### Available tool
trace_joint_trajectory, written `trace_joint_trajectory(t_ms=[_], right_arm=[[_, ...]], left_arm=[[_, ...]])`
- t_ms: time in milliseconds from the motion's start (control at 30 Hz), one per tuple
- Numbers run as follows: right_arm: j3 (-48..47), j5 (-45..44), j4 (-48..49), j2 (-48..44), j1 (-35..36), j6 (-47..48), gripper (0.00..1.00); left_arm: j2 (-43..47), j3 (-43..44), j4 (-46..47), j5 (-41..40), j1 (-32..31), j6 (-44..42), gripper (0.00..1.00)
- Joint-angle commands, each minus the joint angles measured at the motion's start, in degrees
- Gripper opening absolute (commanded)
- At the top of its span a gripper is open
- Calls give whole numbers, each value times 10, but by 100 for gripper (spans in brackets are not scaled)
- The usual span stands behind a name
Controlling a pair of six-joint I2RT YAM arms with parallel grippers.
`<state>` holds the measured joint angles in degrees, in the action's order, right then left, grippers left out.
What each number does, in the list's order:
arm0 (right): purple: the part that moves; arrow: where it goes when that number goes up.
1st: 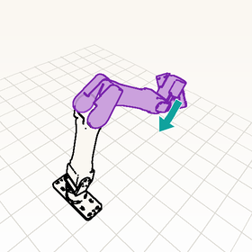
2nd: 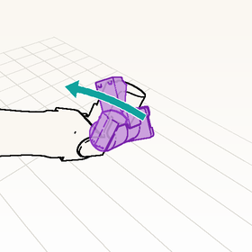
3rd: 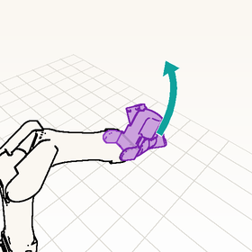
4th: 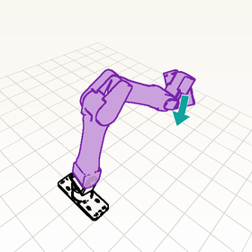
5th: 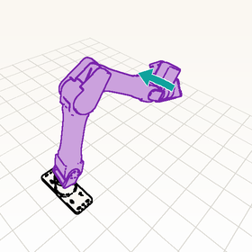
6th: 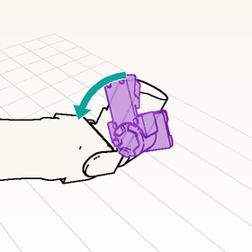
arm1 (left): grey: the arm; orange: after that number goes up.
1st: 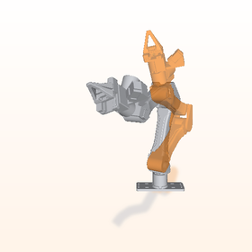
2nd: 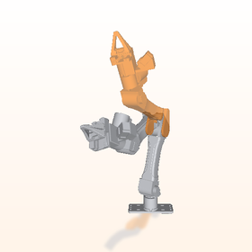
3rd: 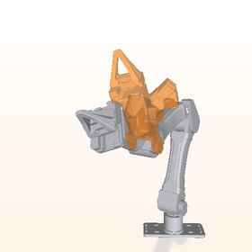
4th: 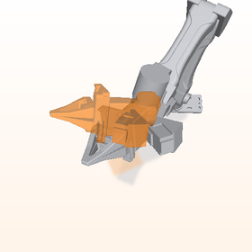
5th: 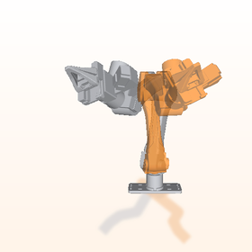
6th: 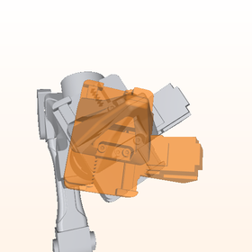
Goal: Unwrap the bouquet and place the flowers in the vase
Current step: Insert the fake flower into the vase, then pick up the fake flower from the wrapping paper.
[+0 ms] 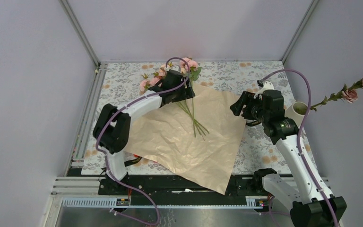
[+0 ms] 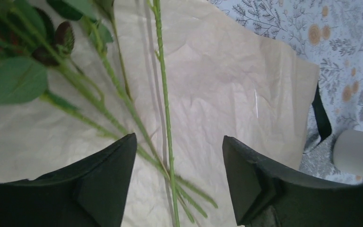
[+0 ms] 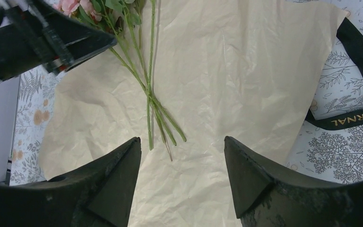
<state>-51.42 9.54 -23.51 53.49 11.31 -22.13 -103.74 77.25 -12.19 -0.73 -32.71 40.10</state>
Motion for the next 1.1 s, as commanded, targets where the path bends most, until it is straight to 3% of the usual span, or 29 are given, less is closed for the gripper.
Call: trace_joint_trajectory(t_ms=[0, 133, 400, 700, 1067], right_arm=[[4, -17, 3, -26, 5, 3, 71], [8, -21, 1, -33, 5, 5, 70], [10, -10, 12, -25, 5, -4, 69], [17, -10, 16, -18, 5, -7, 68], [21, -8, 21, -12, 5, -10, 68]], left_arm=[[-72, 87, -5, -25, -14, -22, 68], [-124, 127, -33, -32, -25, -26, 63], [-162, 122, -38, -29, -36, -26, 48], [-178, 122, -36, -23, -42, -33, 32], [-181, 111, -27, -8, -46, -24, 21]])
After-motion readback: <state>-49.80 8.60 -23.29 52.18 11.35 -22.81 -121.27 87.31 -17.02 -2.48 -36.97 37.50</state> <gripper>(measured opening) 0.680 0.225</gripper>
